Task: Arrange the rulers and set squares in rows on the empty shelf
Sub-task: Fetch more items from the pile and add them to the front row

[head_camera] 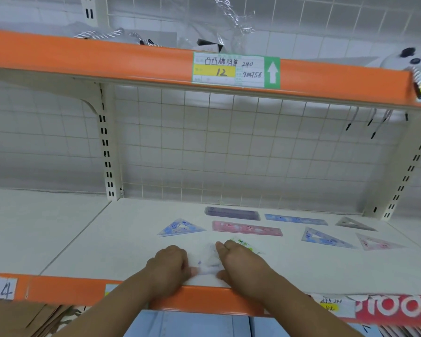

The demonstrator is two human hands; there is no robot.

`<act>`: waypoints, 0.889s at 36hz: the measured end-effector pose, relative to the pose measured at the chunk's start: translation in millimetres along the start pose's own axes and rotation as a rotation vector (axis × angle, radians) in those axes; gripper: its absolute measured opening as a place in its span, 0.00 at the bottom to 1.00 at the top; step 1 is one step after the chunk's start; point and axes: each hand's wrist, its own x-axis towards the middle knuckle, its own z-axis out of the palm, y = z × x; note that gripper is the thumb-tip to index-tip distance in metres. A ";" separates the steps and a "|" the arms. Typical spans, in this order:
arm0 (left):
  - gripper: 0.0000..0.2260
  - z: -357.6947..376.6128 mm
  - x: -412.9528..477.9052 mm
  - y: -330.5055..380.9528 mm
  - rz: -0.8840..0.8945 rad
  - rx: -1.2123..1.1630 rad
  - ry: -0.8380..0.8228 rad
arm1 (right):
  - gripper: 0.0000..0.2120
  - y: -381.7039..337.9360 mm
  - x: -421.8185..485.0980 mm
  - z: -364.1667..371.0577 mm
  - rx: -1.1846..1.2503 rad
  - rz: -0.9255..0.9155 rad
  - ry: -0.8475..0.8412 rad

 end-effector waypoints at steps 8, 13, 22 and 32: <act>0.14 5.9 4.3 -4.1 0.012 -0.022 0.002 | 0.28 19.0 -2.3 14.9 0.003 0.185 0.051; 0.14 6.2 5.5 -3.8 0.016 -0.012 0.006 | 0.28 22.7 -8.3 21.7 -0.007 0.264 0.078; 0.11 12.8 10.8 11.4 0.058 -0.024 0.122 | 0.24 37.2 -22.6 19.8 0.055 0.326 0.091; 0.09 30.1 33.3 69.0 0.154 -0.041 0.171 | 0.24 92.2 -45.8 12.2 0.145 0.401 0.115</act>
